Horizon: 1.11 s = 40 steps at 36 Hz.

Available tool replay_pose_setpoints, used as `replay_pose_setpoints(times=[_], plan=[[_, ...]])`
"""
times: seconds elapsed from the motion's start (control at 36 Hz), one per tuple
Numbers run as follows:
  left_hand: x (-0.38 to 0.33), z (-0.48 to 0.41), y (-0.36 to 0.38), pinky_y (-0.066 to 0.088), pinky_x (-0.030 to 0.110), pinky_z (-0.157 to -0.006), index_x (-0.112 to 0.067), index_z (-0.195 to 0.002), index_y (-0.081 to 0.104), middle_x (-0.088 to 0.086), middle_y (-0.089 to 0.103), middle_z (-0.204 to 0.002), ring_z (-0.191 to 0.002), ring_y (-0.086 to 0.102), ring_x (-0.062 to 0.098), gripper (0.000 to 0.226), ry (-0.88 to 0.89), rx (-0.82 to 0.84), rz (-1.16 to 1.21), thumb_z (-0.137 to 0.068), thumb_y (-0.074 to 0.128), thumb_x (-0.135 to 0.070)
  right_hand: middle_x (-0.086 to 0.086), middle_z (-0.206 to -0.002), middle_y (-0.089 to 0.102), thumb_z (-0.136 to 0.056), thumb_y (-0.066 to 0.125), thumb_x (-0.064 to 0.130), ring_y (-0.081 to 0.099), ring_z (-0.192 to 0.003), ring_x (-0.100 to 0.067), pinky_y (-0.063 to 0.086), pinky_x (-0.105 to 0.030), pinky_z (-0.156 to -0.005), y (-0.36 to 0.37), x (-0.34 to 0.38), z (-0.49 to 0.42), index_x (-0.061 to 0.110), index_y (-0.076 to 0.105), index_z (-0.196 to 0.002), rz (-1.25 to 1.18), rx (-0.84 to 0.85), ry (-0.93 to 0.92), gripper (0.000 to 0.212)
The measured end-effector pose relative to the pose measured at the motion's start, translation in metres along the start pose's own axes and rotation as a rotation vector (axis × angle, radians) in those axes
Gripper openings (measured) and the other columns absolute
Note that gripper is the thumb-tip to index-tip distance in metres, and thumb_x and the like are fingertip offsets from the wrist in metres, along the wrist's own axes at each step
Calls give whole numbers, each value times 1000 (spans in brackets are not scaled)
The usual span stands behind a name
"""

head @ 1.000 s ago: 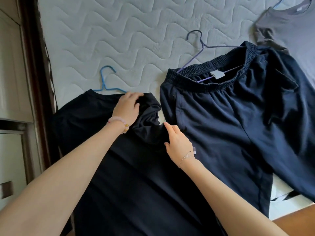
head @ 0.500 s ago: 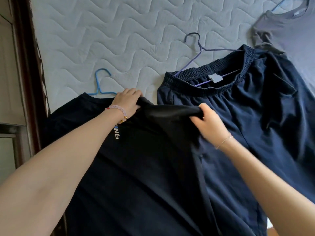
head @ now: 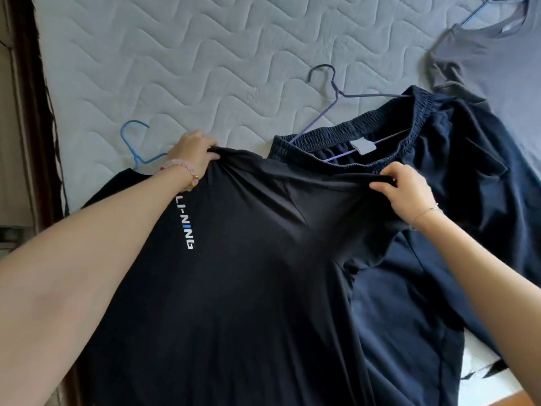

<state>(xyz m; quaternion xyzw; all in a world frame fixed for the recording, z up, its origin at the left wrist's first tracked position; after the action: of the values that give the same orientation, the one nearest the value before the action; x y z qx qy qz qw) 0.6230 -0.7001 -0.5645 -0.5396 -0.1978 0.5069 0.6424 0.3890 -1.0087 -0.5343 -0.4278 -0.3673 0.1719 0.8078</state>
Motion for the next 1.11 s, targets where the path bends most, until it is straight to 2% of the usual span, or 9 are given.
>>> replay_pose_setpoints(times=[0.08, 0.19, 0.39, 0.5, 0.61, 0.72, 0.89, 1.03, 1.11], plan=[[-3, -10, -1, 44, 48, -94, -3, -112, 63, 24, 53, -114, -113, 48, 39, 30, -38, -23, 9, -92, 57, -24, -11, -110, 61, -89, 59, 27, 54, -100, -31, 35, -32, -77, 6, -11, 1, 11, 51, -106, -9, -3, 80, 24], [-5, -13, 5, 44, 48, -95, -5, -114, 63, 22, 53, -117, -114, 48, 38, 30, -84, -11, -1, -92, 57, -25, -15, -126, 58, -87, 63, 32, 53, -114, -32, 39, -34, -88, 14, -21, 1, 12, 52, -113, -99, 43, 170, 34], [-4, -8, 0, 47, 43, -88, -8, -103, 63, 16, 59, -112, -105, 56, 35, 23, -123, -60, 62, -87, 64, -24, -10, -116, 60, -86, 64, 35, 54, -112, -28, 40, -34, -91, -3, -28, -2, 13, 59, -111, -9, -54, 97, 34], [7, -1, -17, 48, 43, -90, -9, -107, 59, 13, 61, -113, -104, 57, 31, 24, -212, -172, 181, -89, 61, -24, -16, -118, 49, -89, 61, 22, 54, -104, -31, 44, -40, -96, -13, -36, 3, 10, 56, -115, -49, -160, 62, 29], [8, 20, -26, 46, 43, -90, -6, -108, 60, 17, 59, -115, -107, 56, 33, 21, -243, -264, 211, -94, 52, -19, -8, -107, 57, -89, 57, 14, 55, -87, -20, 46, -37, -89, -20, -39, 17, 12, 60, -109, -90, -190, 2, 20], [-5, 77, -10, 42, 32, -87, -6, -110, 59, 13, 59, -114, -105, 56, 27, 21, -288, -289, 326, -96, 44, -12, -1, -87, 66, -88, 57, 16, 60, -84, -19, 42, -28, -80, -12, -51, 43, 19, 65, -96, -172, -61, 31, 11], [-53, 221, 71, 42, 21, -77, -16, -100, 62, 1, 63, -97, -94, 59, 17, 15, -427, -94, 585, -94, 49, -11, -1, -92, 69, -89, 56, 25, 63, -88, -19, 44, -29, -78, -8, -100, 105, 28, 64, -90, -204, 63, 123, 8], [-129, 332, 133, 43, 8, -68, -17, -97, 63, -1, 67, -94, -87, 59, 5, 14, -576, -9, 811, -93, 52, -9, 3, -91, 64, -88, 56, 23, 60, -92, -21, 40, -29, -76, -9, -160, 161, 22, 61, -95, -139, 141, 293, 9], [-177, 380, 171, 43, 1, -67, -22, -87, 62, 1, 69, -90, -83, 62, 7, 20, -660, 13, 886, -90, 55, -4, 1, -99, 63, -88, 58, 27, 58, -97, -23, 44, -34, -81, -9, -194, 192, 18, 58, -99, -109, 162, 392, 15]])
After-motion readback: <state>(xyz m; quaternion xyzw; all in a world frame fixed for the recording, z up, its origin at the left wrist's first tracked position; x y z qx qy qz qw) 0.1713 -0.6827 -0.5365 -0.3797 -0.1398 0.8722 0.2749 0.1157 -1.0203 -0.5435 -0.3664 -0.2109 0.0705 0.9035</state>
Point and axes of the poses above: each hand's wrist, its own z-axis away from the middle knuckle, its own y-axis out of the palm, x = y × z, the point moved 7 cm from there along -z, towards the middle knuckle
